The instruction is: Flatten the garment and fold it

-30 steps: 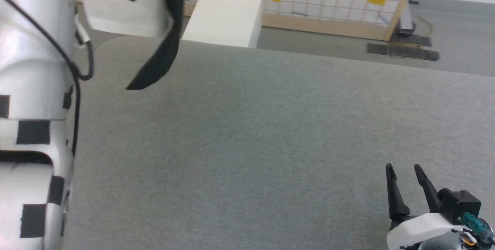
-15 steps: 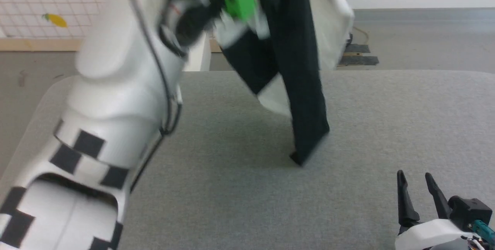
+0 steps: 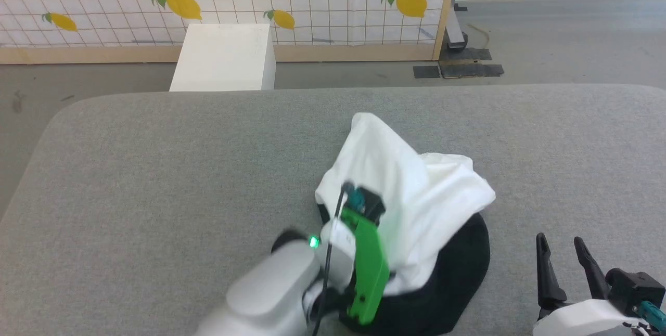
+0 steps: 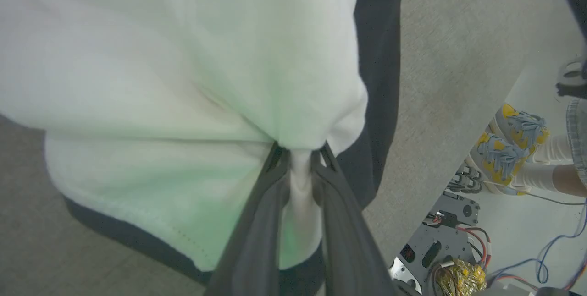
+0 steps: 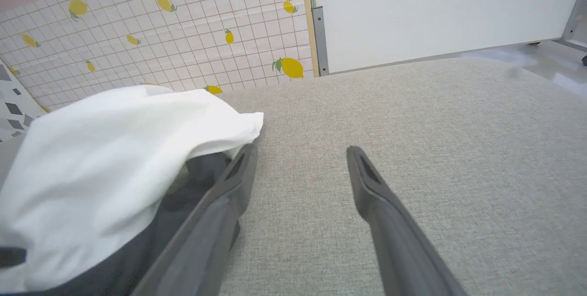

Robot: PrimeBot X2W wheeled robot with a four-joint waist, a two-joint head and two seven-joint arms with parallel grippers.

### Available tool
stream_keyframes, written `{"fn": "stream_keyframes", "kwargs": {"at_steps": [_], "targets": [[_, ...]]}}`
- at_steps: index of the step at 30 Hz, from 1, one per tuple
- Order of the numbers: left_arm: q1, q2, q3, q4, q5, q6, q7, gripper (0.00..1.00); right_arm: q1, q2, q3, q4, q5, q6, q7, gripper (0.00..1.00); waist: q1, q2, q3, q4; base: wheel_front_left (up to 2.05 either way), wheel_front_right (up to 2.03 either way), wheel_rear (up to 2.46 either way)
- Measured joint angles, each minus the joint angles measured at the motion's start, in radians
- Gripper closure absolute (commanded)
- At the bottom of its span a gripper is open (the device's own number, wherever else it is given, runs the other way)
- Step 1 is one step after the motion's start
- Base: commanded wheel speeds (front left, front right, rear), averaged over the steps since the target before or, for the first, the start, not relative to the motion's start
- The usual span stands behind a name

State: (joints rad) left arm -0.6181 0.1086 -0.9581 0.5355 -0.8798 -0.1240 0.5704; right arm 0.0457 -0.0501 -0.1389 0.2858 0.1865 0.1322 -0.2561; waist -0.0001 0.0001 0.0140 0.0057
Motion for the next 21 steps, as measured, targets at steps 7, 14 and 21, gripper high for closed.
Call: {"fn": "stream_keyframes", "kwargs": {"at_steps": [7, 14, 21], "targets": [[0.079, -0.020, 0.041, 0.052, -0.059, 0.034, -0.021, 0.00, 0.000, 0.000, -0.003, -0.002, 0.000, 0.000, 0.000, 0.00, 0.0000, 0.0000, 0.001, 0.012, 0.00, 0.00, 0.00], [0.002, -0.002, 0.347, -0.077, -0.225, 0.065, -0.216, 0.00, 0.003, 0.000, -0.006, -0.002, -0.001, 0.000, 0.000, 0.00, 0.0000, 0.0000, -0.011, 0.050, 0.00, 0.00, 0.00], [-0.016, 0.194, 0.543, -0.179, -0.110, 0.136, -0.555, 0.00, 0.017, 0.000, 0.004, 0.005, -0.003, 0.000, 0.000, 0.00, 0.0000, 0.0000, -0.035, 0.085, 0.00, 0.00, 0.00]]}}
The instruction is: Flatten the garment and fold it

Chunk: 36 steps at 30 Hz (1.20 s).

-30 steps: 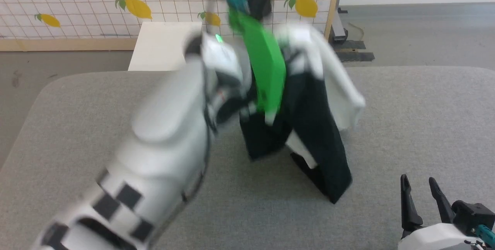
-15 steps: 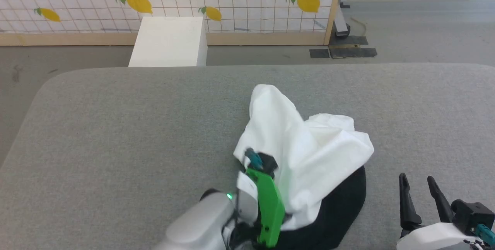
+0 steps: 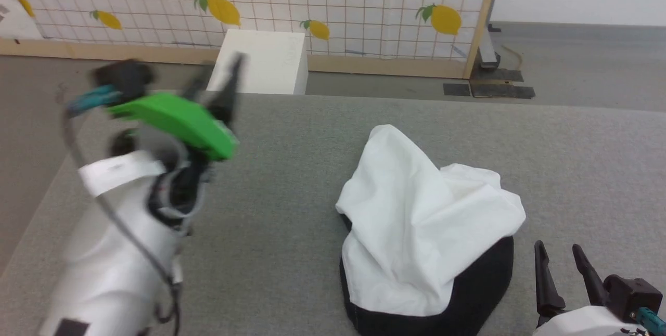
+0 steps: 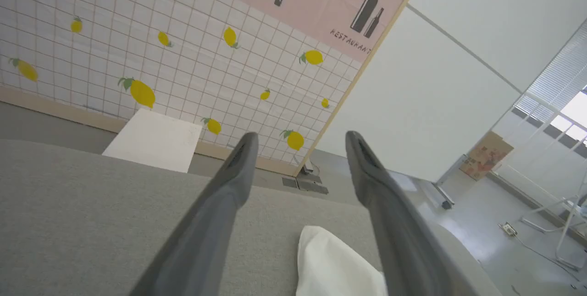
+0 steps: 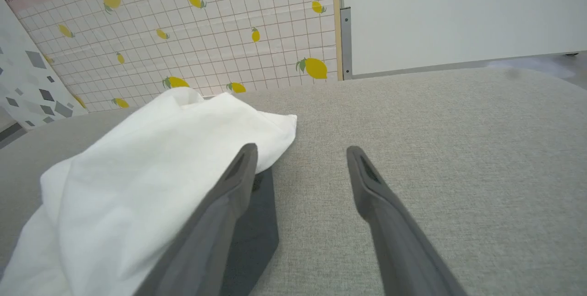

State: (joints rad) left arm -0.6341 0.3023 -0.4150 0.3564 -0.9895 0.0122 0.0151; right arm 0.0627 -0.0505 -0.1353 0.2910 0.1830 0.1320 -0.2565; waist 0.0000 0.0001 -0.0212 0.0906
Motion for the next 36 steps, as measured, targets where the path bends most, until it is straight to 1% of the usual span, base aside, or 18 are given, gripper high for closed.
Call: {"fn": "stream_keyframes", "kwargs": {"at_steps": [1, 3, 5, 6, 8, 9, 13, 15, 17, 19, 21, 22, 26, 29, 30, 33, 36], "targets": [[0.013, 0.024, 0.017, -0.011, 0.023, 0.016, -0.040, 0.00, 0.000, 0.000, 0.002, 0.001, 0.000, 0.000, 0.000, 0.00, 0.0000, 0.0000, -0.003, 0.003, 0.00, 0.00, 0.00], [0.069, 0.087, 0.032, -0.036, 0.104, 0.074, -0.129, 0.00, 0.000, 0.001, 0.000, 0.003, 0.000, 0.000, 0.000, 0.00, 0.0000, 0.0000, -0.008, 0.013, 0.00, 0.00, 0.00], [0.126, 0.132, 0.032, -0.051, 0.161, 0.110, -0.176, 0.00, -0.001, 0.001, -0.001, 0.005, 0.000, 0.000, 0.000, 0.00, 0.0000, 0.0000, -0.011, 0.020, 0.00, 0.00, 0.00], [0.160, 0.154, 0.028, -0.060, 0.189, 0.123, -0.197, 0.00, -0.001, 0.001, -0.002, 0.006, 0.000, 0.000, 0.001, 0.00, 0.0000, -0.0001, -0.013, 0.023, 0.00, 0.00, 0.00], [0.216, 0.188, 0.011, -0.078, 0.239, 0.136, -0.224, 0.00, -0.001, 0.001, -0.003, 0.009, 0.000, 0.000, 0.001, 0.00, 0.0000, 0.0000, -0.017, 0.029, 0.00, 0.00, 0.00], [0.246, 0.196, 0.011, -0.089, 0.255, 0.140, -0.237, 0.00, -0.001, 0.001, -0.004, 0.011, -0.001, 0.000, 0.001, 0.00, 0.0000, 0.0000, -0.018, 0.031, 0.00, 0.00, 0.00], [0.354, 0.194, 0.013, -0.137, 0.282, 0.139, -0.265, 0.00, -0.002, 0.001, -0.004, 0.017, -0.006, 0.000, 0.012, 0.00, 0.0000, 0.0000, -0.026, 0.036, 0.00, 0.00, 0.00], [0.399, 0.186, 0.014, -0.150, 0.288, 0.132, -0.268, 0.00, -0.002, 0.001, -0.003, 0.017, -0.007, 0.000, 0.024, 0.00, 0.0000, 0.0000, -0.024, 0.036, 0.00, 0.00, 0.00], [0.441, 0.170, 0.015, -0.155, 0.291, 0.121, -0.268, 0.00, -0.002, 0.001, -0.001, 0.020, -0.007, 0.000, 0.046, 0.00, 0.0000, 0.0000, -0.021, 0.034, 0.00, 0.00, 0.00], [0.472, 0.152, 0.023, -0.158, 0.294, 0.120, -0.268, 0.00, -0.005, 0.001, 0.006, 0.024, -0.009, 0.000, 0.075, 0.00, 0.0000, 0.0000, -0.016, 0.032, 0.00, 0.00, 0.00], [0.493, 0.130, 0.054, -0.171, 0.296, 0.120, -0.269, 0.00, -0.012, 0.000, 0.019, 0.031, -0.010, 0.000, 0.127, 0.00, 0.0000, 0.0000, -0.011, 0.030, 0.00, 0.00, 0.00], [0.502, 0.123, 0.069, -0.176, 0.303, 0.120, -0.269, 0.00, -0.022, 0.000, 0.028, 0.037, -0.014, 0.000, 0.175, 0.00, 0.0000, 0.0000, -0.008, 0.027, 0.00, 0.00, 0.00], [0.542, 0.093, 0.131, -0.205, 0.338, 0.121, -0.272, 0.00, -0.091, 0.002, 0.045, 0.052, -0.053, 0.000, 0.432, 0.00, 0.0000, 0.0000, 0.001, 0.015, 0.00, 0.00, 0.00], [0.565, 0.077, 0.154, -0.218, 0.358, 0.120, -0.272, 0.00, -0.167, 0.000, 0.050, 0.051, -0.128, 0.000, 0.637, 0.00, 0.0000, 0.0000, 0.013, 0.013, 0.00, 0.00, 0.00], [0.569, 0.071, 0.161, -0.227, 0.365, 0.114, -0.272, 0.00, -0.190, 0.000, 0.053, 0.046, -0.147, 0.000, 0.686, 0.00, 0.0000, 0.0000, 0.018, 0.015, 0.00, 0.00, 0.00], [0.570, 0.058, 0.175, -0.243, 0.398, 0.101, -0.272, 0.00, -0.238, 0.000, 0.073, 0.041, -0.195, 0.000, 0.812, 0.00, 0.0000, 0.0000, 0.030, 0.027, 0.00, 0.00, 0.00], [0.570, 0.043, 0.183, -0.251, 0.413, 0.086, -0.272, 0.00, -0.253, 0.000, 0.093, 0.043, -0.214, 0.000, 0.898, 0.00, 0.0000, 0.0000, 0.044, 0.043, 0.00, 0.00, 0.00]]}}
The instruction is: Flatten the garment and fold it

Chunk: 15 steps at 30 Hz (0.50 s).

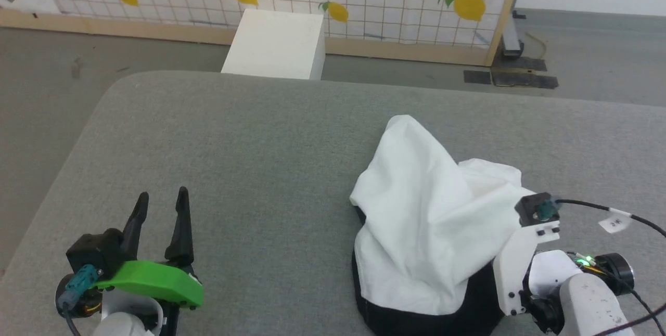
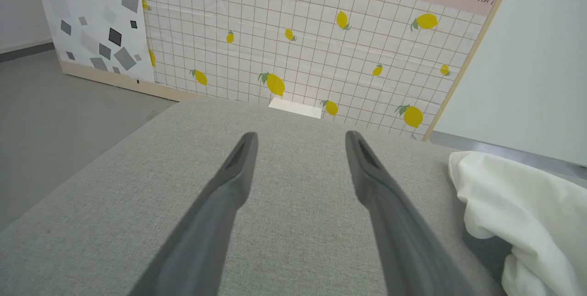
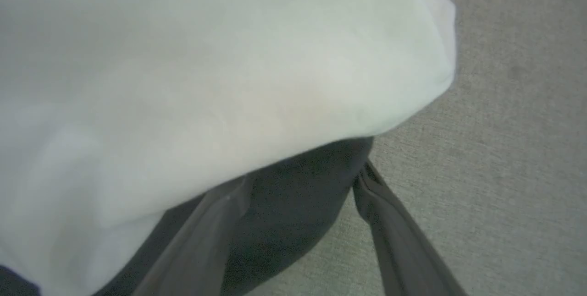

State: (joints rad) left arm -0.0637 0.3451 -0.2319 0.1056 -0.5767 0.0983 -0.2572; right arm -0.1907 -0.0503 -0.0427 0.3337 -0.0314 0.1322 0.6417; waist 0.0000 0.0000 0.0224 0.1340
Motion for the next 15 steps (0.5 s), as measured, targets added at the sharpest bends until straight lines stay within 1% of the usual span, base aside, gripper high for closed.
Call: {"fn": "stream_keyframes", "kwargs": {"at_steps": [3, 4, 5, 6, 8, 11, 12, 15], "targets": [[0.000, -0.012, 0.012, -0.001, 0.011, -0.015, 0.000, 0.00, -0.002, 0.000, 0.021, 0.011, -0.006, 0.000, 0.074, 0.00, 0.0000, 0.0000, 0.015, 0.017, 0.00, 0.00, 0.00], [0.000, -0.016, 0.018, -0.001, 0.017, -0.019, 0.000, 0.00, -0.003, 0.001, 0.020, 0.011, -0.004, 0.000, 0.091, 0.33, 0.0000, 0.0000, 0.021, 0.022, 0.00, 0.00, 0.00], [-0.001, -0.019, 0.022, 0.001, 0.024, -0.023, 0.000, 0.00, -0.004, 0.001, 0.020, 0.010, -0.003, 0.000, 0.100, 0.71, 0.0000, 0.0000, 0.025, 0.025, 0.00, 0.00, 0.00], [-0.001, -0.021, 0.028, 0.002, 0.032, -0.028, 0.000, 0.00, -0.007, 0.000, 0.017, 0.006, -0.003, 0.000, 0.105, 1.00, 0.0000, 0.0000, 0.030, 0.029, 0.00, 0.00, 0.00], [-0.001, -0.030, 0.039, 0.004, 0.039, -0.036, 0.000, 0.00, -0.014, 0.001, 0.010, -0.004, 0.006, 0.000, 0.105, 1.00, 0.0000, 0.0000, 0.038, 0.033, 0.00, 0.00, 0.00], [-0.001, -0.036, 0.050, 0.005, 0.044, -0.046, 0.000, 0.00, -0.016, 0.002, -0.032, -0.040, 0.007, 0.000, 0.069, 1.00, 0.0000, 0.0000, 0.041, 0.028, 0.00, 0.00, 0.00], [-0.001, -0.044, 0.054, 0.013, 0.049, -0.056, 0.000, 0.00, -0.036, 0.000, -0.111, -0.091, 0.007, 0.000, 0.010, 1.00, 0.0000, 0.0000, 0.040, 0.016, 0.00, 0.00, 0.00], [-0.002, -0.056, 0.054, 0.023, 0.051, -0.064, 0.000, 0.00, -0.074, -0.010, -0.233, -0.150, -0.018, 0.000, -0.056, 1.00, 0.0000, 0.0000, 0.038, 0.007, 0.00, 0.00, 0.00]]}}
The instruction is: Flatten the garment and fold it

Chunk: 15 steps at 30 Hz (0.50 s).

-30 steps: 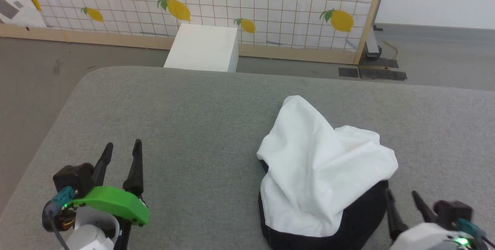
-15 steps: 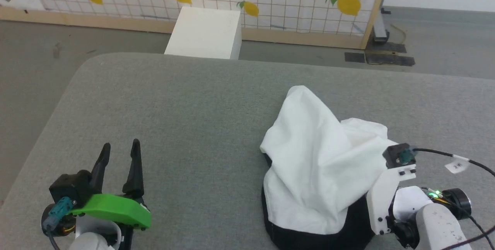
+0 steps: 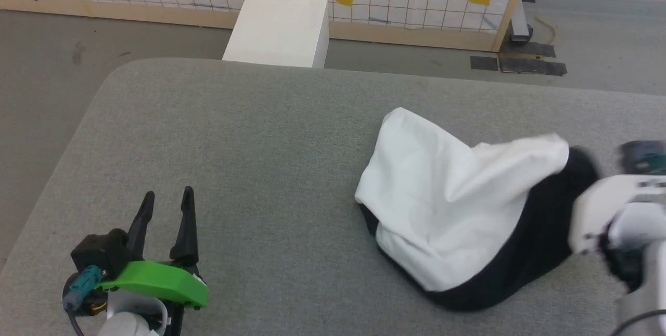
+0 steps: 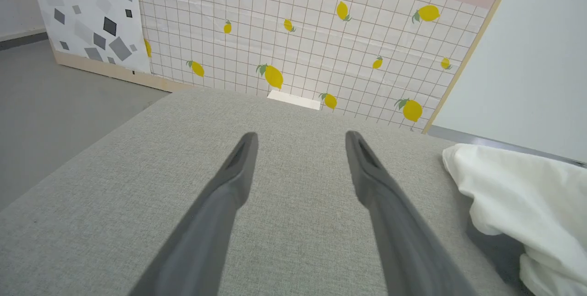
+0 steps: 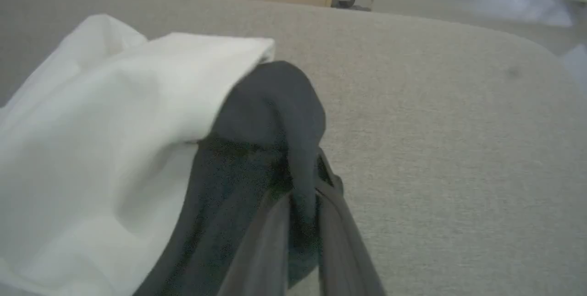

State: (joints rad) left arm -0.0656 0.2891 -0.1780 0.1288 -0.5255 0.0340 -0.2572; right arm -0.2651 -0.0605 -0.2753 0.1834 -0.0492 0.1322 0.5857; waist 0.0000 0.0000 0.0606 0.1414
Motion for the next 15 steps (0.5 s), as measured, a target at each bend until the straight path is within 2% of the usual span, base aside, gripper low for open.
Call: {"fn": "stream_keyframes", "kwargs": {"at_steps": [1, 2, 9, 10, 11, 15], "targets": [[0.000, -0.002, -0.001, 0.003, 0.003, -0.006, 0.000, 0.00, -0.012, -0.008, -0.049, -0.012, -0.025, 0.000, -0.018, 1.00, 0.0000, 0.0001, -0.001, -0.002, 0.00, 0.00, 0.00], [-0.002, -0.010, -0.002, 0.014, 0.007, -0.014, 0.000, 0.00, -0.015, -0.016, -0.189, -0.016, -0.083, 0.000, -0.032, 1.00, 0.0000, 0.0001, -0.005, -0.004, 0.00, 0.00, 0.00], [-0.002, -0.016, -0.002, 0.042, 0.007, -0.026, 0.000, 0.00, 0.036, 0.005, -0.429, 0.043, -0.128, 0.000, 0.027, 1.00, 0.0000, 0.0001, -0.016, -0.005, 0.00, 0.00, 0.00], [-0.002, -0.016, -0.002, 0.047, 0.007, -0.026, 0.000, 0.00, 0.040, 0.009, -0.446, 0.047, -0.123, 0.000, 0.030, 0.90, 0.0000, 0.0001, -0.018, -0.007, 0.00, 0.00, 0.00], [-0.002, -0.016, -0.004, 0.052, 0.007, -0.030, 0.000, 0.00, 0.041, 0.010, -0.448, 0.050, -0.110, 0.000, 0.023, 0.00, 0.0000, 0.0000, -0.020, -0.010, 0.00, 0.00, 0.00], [-0.002, -0.025, -0.008, 0.061, -0.002, -0.033, 0.006, 0.00, 0.036, 0.011, -0.417, 0.039, 0.007, 0.000, -0.143, 0.00, 0.0000, 0.0001, -0.027, -0.022, 0.00, 0.00, 0.00]]}}
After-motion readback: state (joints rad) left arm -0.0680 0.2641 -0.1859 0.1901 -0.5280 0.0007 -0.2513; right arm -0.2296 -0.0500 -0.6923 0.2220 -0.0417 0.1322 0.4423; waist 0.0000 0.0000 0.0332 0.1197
